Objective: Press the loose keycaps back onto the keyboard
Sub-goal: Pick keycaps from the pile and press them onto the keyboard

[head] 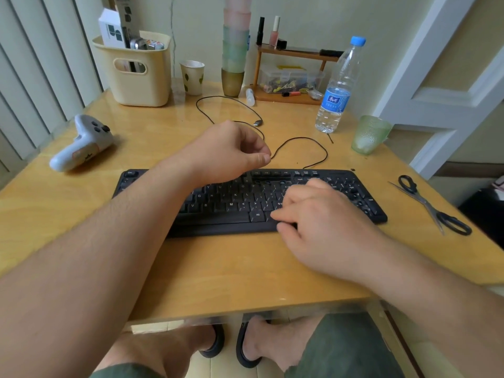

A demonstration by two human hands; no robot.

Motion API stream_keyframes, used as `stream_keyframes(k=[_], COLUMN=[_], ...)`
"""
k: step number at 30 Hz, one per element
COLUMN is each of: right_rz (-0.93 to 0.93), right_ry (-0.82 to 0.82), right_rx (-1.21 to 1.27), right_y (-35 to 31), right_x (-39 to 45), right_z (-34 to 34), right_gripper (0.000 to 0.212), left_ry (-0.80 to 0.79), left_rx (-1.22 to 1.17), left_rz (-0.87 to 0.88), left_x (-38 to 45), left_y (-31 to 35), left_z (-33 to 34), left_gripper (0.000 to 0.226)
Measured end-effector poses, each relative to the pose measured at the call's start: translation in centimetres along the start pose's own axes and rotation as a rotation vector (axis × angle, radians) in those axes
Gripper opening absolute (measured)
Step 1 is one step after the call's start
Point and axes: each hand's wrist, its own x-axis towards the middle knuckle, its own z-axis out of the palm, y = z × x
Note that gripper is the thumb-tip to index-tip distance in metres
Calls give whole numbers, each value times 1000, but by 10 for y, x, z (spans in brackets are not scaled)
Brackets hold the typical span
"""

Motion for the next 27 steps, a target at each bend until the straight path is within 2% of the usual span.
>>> stream_keyframes(k=[4,8,11,15,20,24,27], right_rz=[79,44,38,37,154,233,259], right_ry=[84,34,90,15,148,114,60], right_rx=[178,175,199,223,312,266,246], right_y=[17,17,22,21,38,55,58], right_x=[1,-1,3,16,85,147,176], right_z=[-6,5,10,3,-20,-4,17], right_gripper=[39,46,45,39,30,31,18], left_ry=[33,33,29,30,11,-24,-22], left_rx=[167,254,293,340,421,443,455], left_rz=[23,55,70,54,-80,-145,-159], left_x=[0,1,1,4,6,6,6], left_y=[-4,-5,-5,-10,-25,-30,-30], left_z=[-5,-6,-4,-5,-14,-14,-13], left_gripper=[10,11,12,12,14,14,13])
